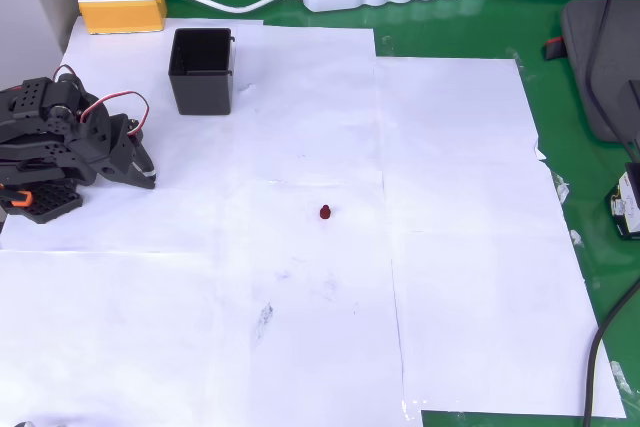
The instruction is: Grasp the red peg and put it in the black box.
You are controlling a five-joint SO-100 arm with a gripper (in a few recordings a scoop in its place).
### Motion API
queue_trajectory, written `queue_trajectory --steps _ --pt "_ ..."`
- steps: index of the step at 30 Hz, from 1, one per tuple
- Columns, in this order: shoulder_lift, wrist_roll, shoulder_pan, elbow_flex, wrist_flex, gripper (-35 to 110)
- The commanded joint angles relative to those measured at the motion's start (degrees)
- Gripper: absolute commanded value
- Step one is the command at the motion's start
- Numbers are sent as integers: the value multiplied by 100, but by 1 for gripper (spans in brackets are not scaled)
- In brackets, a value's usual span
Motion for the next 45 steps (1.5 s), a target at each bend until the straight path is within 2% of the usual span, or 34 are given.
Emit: queue_trajectory --steps 1,45 --pt "-571 -9 35 -580 448 0" --pt "-580 35 -79 -580 431 0"
